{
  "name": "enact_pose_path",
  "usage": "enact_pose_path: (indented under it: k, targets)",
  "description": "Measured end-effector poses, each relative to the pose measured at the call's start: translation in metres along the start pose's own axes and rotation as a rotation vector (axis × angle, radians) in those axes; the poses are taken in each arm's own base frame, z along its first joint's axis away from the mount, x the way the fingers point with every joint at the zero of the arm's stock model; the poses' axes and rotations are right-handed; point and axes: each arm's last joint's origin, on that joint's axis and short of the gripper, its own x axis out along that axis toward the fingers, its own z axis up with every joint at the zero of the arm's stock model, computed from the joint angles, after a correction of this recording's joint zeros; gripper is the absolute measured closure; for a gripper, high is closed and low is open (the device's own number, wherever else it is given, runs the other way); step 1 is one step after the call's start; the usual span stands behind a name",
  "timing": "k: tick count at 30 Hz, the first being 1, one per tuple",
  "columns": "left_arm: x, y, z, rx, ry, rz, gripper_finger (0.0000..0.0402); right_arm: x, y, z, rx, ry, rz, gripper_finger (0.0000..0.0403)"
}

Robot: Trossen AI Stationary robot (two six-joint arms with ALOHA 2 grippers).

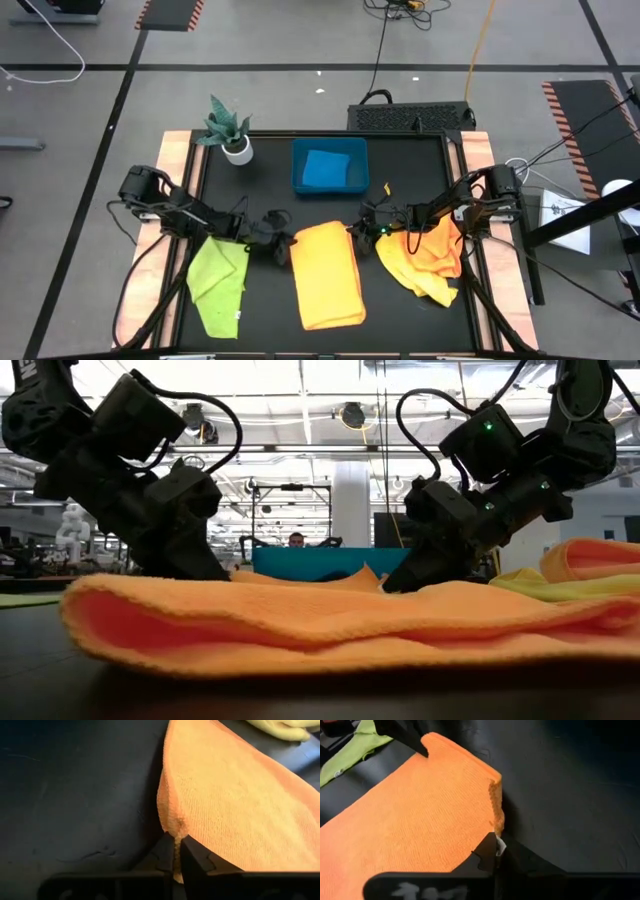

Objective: Fold microfiber towels
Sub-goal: Fold the left orange microfiber cloth

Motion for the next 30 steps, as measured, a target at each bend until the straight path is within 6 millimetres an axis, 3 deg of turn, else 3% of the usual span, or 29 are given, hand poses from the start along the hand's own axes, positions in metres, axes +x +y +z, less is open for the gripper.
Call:
enact_pose_path:
  k: [5, 9, 22, 30]
  targets:
    - [-0.001, -0.002, -0.001, 0.009, -0.046, 0.039, 0.0396, 0.0, 0.001, 0.002, -0.017, -0.02, 0.001, 0.04]
    - [-0.001, -0.002, 0.0, 0.021, -0.056, 0.047, 0.0377, 0.0, 0.001, 0.002, -0.027, -0.03, -0.005, 0.0401]
    - [-0.003, -0.012, 0.017, 0.252, -0.253, 0.012, 0.0397, -0.002, 0.006, 0.018, -0.143, -0.173, 0.057, 0.0402]
    - [-0.004, -0.01, 0.02, 0.376, -0.314, 0.122, 0.0398, -0.004, 0.011, 0.025, -0.197, -0.237, 0.111, 0.0403]
